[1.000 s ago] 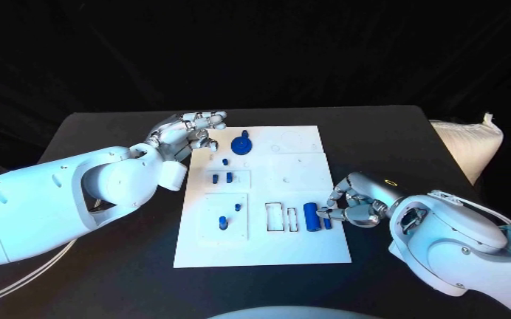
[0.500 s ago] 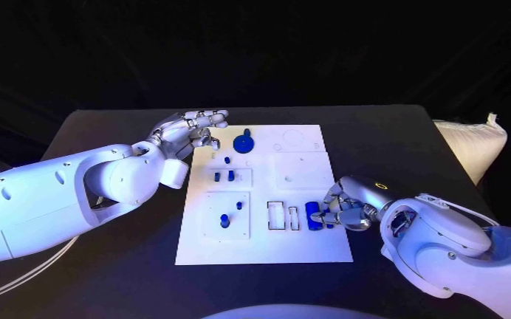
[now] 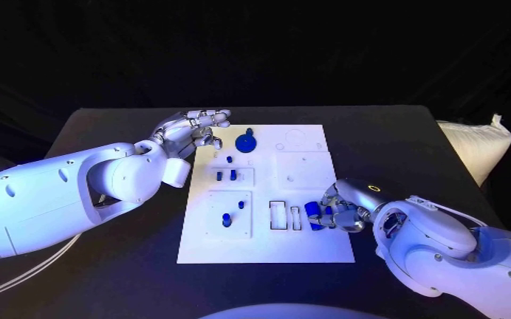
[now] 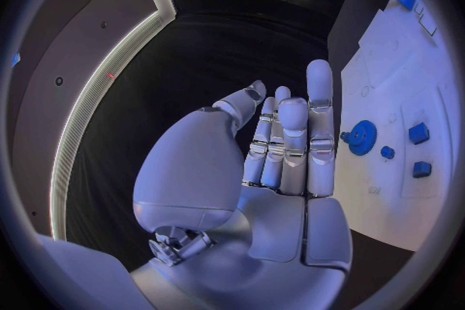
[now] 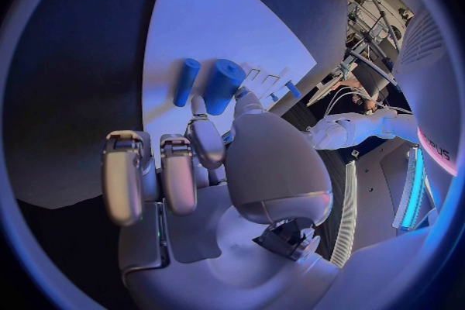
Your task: Assemble the parts on the task board
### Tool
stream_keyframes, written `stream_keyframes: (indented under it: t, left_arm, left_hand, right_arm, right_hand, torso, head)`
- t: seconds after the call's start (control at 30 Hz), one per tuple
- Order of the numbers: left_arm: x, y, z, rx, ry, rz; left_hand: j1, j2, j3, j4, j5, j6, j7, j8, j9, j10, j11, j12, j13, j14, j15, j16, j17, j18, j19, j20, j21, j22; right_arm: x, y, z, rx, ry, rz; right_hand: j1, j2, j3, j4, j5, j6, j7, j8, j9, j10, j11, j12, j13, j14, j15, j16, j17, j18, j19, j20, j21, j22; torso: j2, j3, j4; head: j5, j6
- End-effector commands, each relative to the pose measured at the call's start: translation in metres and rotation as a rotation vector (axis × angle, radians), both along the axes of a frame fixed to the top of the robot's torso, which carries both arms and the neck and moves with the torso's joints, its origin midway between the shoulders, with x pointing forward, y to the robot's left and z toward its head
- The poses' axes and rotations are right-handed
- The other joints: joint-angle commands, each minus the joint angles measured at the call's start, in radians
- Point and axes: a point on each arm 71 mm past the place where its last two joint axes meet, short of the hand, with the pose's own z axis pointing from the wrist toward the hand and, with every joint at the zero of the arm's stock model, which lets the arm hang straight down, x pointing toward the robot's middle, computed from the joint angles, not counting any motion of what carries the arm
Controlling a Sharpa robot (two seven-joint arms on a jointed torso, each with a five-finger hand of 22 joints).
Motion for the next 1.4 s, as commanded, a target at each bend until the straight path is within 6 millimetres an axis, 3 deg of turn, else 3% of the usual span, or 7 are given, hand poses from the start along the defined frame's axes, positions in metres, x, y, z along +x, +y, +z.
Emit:
stream_keyframes:
  t: [0.03,0.3,0.63,0.8,0.9,1.17,1.4]
  left_arm:
    - [-0.001,-0.002,0.001,-0.01,-0.007,-0.021]
    - [-0.001,-0.001,0.001,-0.01,-0.006,-0.021]
    - [-0.002,-0.001,0.001,-0.01,-0.004,-0.023]
    - [-0.002,-0.001,0.001,-0.01,-0.003,-0.023]
    - [-0.002,-0.001,0.001,-0.009,-0.004,-0.025]
    - [-0.002,-0.001,0.001,-0.005,-0.008,-0.031]
    - [-0.003,-0.002,0.001,-0.006,-0.009,-0.034]
  left_hand:
    - [-0.007,0.006,-0.005,0.0,0.003,-0.006,0.0,-0.001,0.001,-0.007,0.002,0.006,-0.002,-0.008,-0.002,0.003,-0.001,0.019,0.0,0.004,-0.005,-0.001]
    - [-0.007,0.006,-0.005,0.0,0.003,-0.006,0.0,-0.001,0.001,-0.007,0.002,0.006,-0.002,-0.008,-0.002,0.003,-0.001,0.019,0.0,0.004,-0.005,-0.001]
    - [-0.007,0.007,-0.006,-0.001,0.003,-0.007,0.0,0.0,0.002,-0.009,0.002,0.008,-0.002,-0.01,-0.001,0.002,-0.005,0.019,0.0,0.004,-0.006,-0.002]
    - [-0.007,0.007,-0.006,-0.001,0.003,-0.007,0.0,0.0,0.002,-0.009,0.002,0.008,-0.002,-0.01,-0.001,0.002,-0.005,0.019,0.0,0.004,-0.006,-0.002]
    - [-0.007,0.007,-0.006,-0.001,0.003,-0.007,0.0,0.0,0.002,-0.009,0.002,0.008,-0.002,-0.01,-0.001,0.002,-0.005,0.019,0.0,0.004,-0.006,-0.002]
    - [-0.007,0.007,-0.006,-0.001,0.003,-0.007,0.0,0.0,0.002,-0.009,0.002,0.008,-0.002,-0.01,-0.001,0.002,-0.005,0.019,0.0,0.004,-0.006,-0.002]
    - [-0.007,0.007,-0.007,-0.001,0.003,-0.008,0.0,0.0,0.001,-0.01,0.002,0.008,-0.002,-0.011,-0.001,0.002,-0.006,0.019,-0.001,0.004,-0.006,-0.002]
  right_arm:
    - [-0.001,0.003,-0.005,-0.037,0.007,0.021]
    - [-0.001,0.008,-0.013,-0.041,0.027,0.03]
    - [0.001,0.01,-0.015,-0.03,0.019,0.019]
    - [0.001,0.01,-0.013,-0.001,0.004,-0.001]
    - [-0.001,0.01,-0.01,0.047,-0.005,-0.025]
    - [-0.006,0.014,0.009,0.234,-0.056,-0.089]
    - [-0.006,0.018,0.011,0.251,-0.003,-0.099]
  right_hand:
    - [0.009,0.003,-0.006,0.001,-0.001,-0.006,0.002,0.005,0.002,0.042,-0.01,0.201,0.298,0.096,-0.003,0.006,0.233,-0.017,0.061,0.0,0.003,0.156]
    - [0.018,0.009,-0.007,0.0,-0.003,-0.004,0.001,0.009,0.006,0.043,-0.01,0.202,0.301,0.096,-0.003,0.007,0.234,-0.018,0.061,0.0,0.004,0.157]
    - [0.073,0.044,0.004,-0.022,0.016,0.018,-0.008,0.031,0.028,0.046,-0.019,0.208,0.312,0.097,-0.009,0.009,0.237,-0.019,0.063,-0.004,0.009,0.163]
    - [0.125,0.067,0.031,-0.052,-0.023,0.041,-0.021,0.045,0.046,0.056,-0.03,0.225,0.329,0.097,-0.018,0.008,0.236,-0.019,0.064,-0.011,0.01,0.165]
    - [0.123,0.075,0.037,-0.05,-0.027,0.047,-0.024,0.05,0.053,0.062,-0.033,0.236,0.34,0.097,-0.021,0.008,0.237,-0.02,0.065,-0.014,0.012,0.168]
    - [0.082,0.082,0.04,-0.014,0.047,0.05,-0.031,0.052,0.074,0.068,-0.039,0.24,0.348,0.098,-0.027,0.01,0.24,-0.02,0.066,-0.021,0.013,0.17]
    - [0.073,0.08,0.042,-0.004,0.068,0.051,-0.032,0.052,0.082,0.068,-0.04,0.239,0.349,0.097,-0.028,0.01,0.239,-0.02,0.066,-0.022,0.013,0.17]
  torso:
    - [0.001,0.0001,0.0005]
    - [0.0,0.0,-0.0004]
    - [-0.001,-0.0003,0.0003]
    - [-0.001,-0.0002,0.0]
    - [-0.001,0.0,-0.0009]
    - [-0.001,0.0001,-0.0007]
    - [-0.001,-0.0008,0.0009]
  head:
    - [0.003,-0.003]
    - [0.006,-0.006]
    - [0.007,-0.009]
    - [0.006,-0.008]
    - [0.006,-0.007]
    - [0.003,-0.005]
    - [0.003,-0.003]
